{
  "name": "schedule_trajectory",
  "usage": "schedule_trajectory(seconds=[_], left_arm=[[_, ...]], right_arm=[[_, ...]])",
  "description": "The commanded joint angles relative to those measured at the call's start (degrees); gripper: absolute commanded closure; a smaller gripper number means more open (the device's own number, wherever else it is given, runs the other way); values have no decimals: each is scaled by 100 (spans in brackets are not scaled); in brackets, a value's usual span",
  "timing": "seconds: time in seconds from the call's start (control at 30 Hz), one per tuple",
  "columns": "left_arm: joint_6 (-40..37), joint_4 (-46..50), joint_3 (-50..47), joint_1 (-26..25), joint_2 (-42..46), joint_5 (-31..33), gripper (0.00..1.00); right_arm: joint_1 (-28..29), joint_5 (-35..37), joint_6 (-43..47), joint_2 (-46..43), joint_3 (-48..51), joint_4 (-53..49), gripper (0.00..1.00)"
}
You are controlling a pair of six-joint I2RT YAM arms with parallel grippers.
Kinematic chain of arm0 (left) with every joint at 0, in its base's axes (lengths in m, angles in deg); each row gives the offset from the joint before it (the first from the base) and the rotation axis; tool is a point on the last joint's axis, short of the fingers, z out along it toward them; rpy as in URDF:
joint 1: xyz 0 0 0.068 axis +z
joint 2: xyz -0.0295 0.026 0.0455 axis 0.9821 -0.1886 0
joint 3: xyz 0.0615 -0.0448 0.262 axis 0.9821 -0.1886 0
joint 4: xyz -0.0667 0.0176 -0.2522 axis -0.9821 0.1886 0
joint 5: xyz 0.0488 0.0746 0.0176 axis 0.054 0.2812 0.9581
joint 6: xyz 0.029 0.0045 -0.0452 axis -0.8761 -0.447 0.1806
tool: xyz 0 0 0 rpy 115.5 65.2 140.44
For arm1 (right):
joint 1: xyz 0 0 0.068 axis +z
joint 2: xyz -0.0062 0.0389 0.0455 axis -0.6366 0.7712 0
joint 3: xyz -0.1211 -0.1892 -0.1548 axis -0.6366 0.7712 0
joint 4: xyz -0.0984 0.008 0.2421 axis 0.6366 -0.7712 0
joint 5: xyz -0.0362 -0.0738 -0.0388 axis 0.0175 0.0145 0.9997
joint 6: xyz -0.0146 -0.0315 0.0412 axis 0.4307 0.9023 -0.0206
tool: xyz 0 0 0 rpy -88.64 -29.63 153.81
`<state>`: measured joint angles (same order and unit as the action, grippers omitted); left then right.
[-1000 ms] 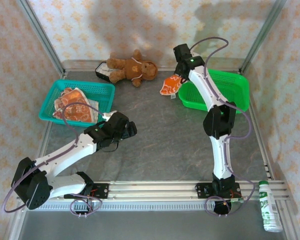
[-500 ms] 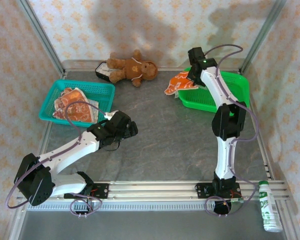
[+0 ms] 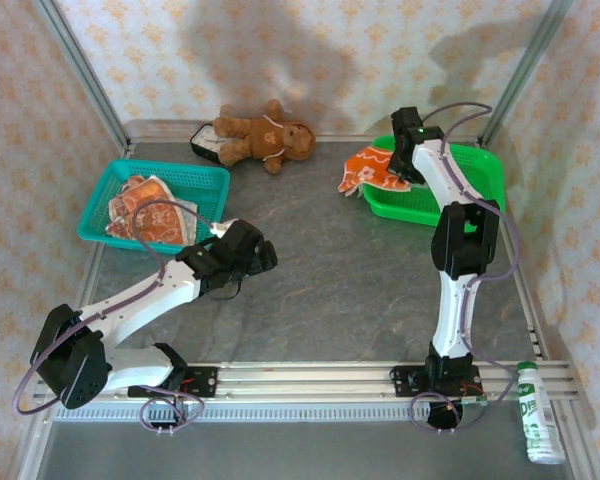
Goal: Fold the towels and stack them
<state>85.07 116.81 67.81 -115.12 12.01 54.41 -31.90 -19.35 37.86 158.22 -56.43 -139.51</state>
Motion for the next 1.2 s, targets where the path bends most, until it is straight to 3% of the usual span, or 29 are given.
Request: schedule_trajectory(seconds=[0.0, 0.3, 0.53, 0.83, 0.97, 1.17], left_arm=[[-110, 221, 133, 30, -17, 165, 0], [-129, 123, 158, 51, -133, 128, 0], [-125, 141, 164, 57, -96, 164, 0], [-187, 114, 349, 66, -340, 54, 0], [-207, 93, 392, 66, -359, 52, 0], [-224, 127, 418, 65, -369, 68, 0]], right_arm=[[-174, 110, 172, 91, 175, 34, 100], [-251, 351, 412, 304, -36, -228, 100], [-163, -297, 424, -50, -172, -135, 100], [27, -632, 365, -327, -1399, -501, 100], [27, -424, 371, -292, -1974, -752, 100], [-58, -339, 380, -526, -2094, -782, 100]])
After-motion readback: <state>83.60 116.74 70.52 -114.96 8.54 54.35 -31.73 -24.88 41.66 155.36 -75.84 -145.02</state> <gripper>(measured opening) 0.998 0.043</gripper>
